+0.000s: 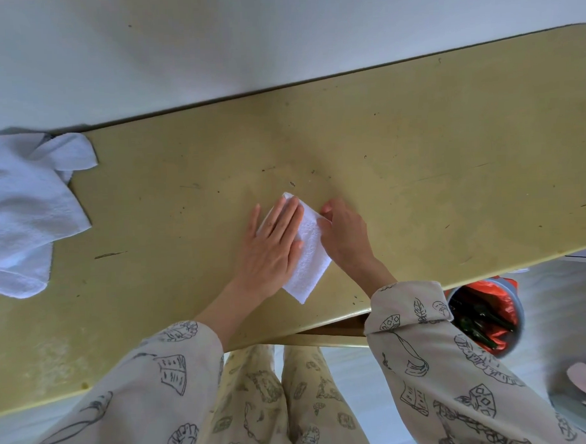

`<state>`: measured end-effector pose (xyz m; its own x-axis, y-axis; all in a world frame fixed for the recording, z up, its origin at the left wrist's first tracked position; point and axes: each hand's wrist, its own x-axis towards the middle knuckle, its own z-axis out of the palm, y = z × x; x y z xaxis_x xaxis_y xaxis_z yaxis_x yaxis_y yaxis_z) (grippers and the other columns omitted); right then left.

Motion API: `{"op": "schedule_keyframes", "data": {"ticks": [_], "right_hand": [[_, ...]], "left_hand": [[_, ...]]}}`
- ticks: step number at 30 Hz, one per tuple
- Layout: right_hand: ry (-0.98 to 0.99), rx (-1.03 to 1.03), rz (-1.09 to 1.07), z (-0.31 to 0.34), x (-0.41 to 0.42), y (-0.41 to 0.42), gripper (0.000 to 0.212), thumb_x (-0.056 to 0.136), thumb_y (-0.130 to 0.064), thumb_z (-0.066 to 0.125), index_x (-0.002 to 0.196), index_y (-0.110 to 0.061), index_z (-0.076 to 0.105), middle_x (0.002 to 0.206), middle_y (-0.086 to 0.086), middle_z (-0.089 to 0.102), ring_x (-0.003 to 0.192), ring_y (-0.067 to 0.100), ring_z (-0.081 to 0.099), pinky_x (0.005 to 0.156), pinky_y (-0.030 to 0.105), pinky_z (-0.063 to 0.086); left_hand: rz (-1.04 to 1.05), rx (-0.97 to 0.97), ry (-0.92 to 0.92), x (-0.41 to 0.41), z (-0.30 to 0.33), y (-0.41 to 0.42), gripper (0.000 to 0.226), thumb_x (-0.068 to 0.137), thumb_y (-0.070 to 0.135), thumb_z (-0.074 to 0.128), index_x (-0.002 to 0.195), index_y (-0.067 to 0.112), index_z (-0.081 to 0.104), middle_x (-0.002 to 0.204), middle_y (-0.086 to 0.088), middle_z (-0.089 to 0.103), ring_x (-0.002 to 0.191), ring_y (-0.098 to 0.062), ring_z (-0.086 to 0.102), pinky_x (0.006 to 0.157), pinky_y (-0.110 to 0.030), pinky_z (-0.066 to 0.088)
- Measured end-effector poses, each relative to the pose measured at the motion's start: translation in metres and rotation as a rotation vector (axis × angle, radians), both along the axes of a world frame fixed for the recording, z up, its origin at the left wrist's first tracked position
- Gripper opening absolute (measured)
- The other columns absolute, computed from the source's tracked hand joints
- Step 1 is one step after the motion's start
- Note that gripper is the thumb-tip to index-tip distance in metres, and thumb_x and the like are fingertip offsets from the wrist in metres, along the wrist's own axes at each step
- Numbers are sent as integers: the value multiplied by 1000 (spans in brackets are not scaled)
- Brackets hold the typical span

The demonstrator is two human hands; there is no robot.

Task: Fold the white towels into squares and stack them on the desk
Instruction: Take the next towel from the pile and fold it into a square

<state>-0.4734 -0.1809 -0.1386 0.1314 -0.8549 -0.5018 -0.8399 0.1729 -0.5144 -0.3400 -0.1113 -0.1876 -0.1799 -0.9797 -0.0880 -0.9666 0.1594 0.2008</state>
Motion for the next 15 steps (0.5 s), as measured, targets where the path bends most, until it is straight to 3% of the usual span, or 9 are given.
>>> {"op": "schedule_keyframes", "data": {"ticks": [6, 8, 11, 13, 15], "right_hand": [[-89, -86, -77, -1, -6, 6, 17, 90, -4, 46, 106, -5, 54, 106, 12, 57, 95, 30, 54, 88, 43, 42], [-81, -353, -75, -2, -12, 17, 21, 87, -2, 51, 107, -3, 57, 108, 15, 57, 96, 32, 55, 85, 46, 45], [-29, -671, 168, -10, -15, 44, 28, 90, -8, 45, 116, -2, 51, 123, 21, 55, 119, 29, 43, 100, 45, 35], [51, -633, 337, -20, -16, 62, 37, 100, -19, 28, 127, 0, 44, 136, 21, 47, 132, 26, 31, 108, 46, 24], [175, -514, 371, -32, -25, 69, 49, 101, -29, 13, 137, -1, 33, 144, 18, 40, 137, 22, 25, 112, 45, 18]], "left_hand": [[10, 28, -49, -2, -1, 1, 57, 96, 38, 27, 146, 11, 23, 154, -3, 21, 143, -18, 16, 114, -47, 16], [14, 30, -49, -2, 0, 1, 57, 96, 41, 27, 145, 11, 25, 154, -3, 21, 143, -18, 15, 115, -47, 16], [19, 29, -43, -3, 0, 0, 58, 95, 42, 28, 144, 11, 28, 153, -3, 24, 143, -17, 16, 114, -47, 16], [17, 21, -24, -3, -1, 0, 58, 95, 42, 28, 144, 11, 26, 152, -4, 26, 142, -17, 16, 114, -47, 16], [19, 13, -21, -2, -1, 0, 59, 94, 40, 28, 144, 10, 25, 152, -4, 27, 141, -16, 16, 113, -47, 16]]}}
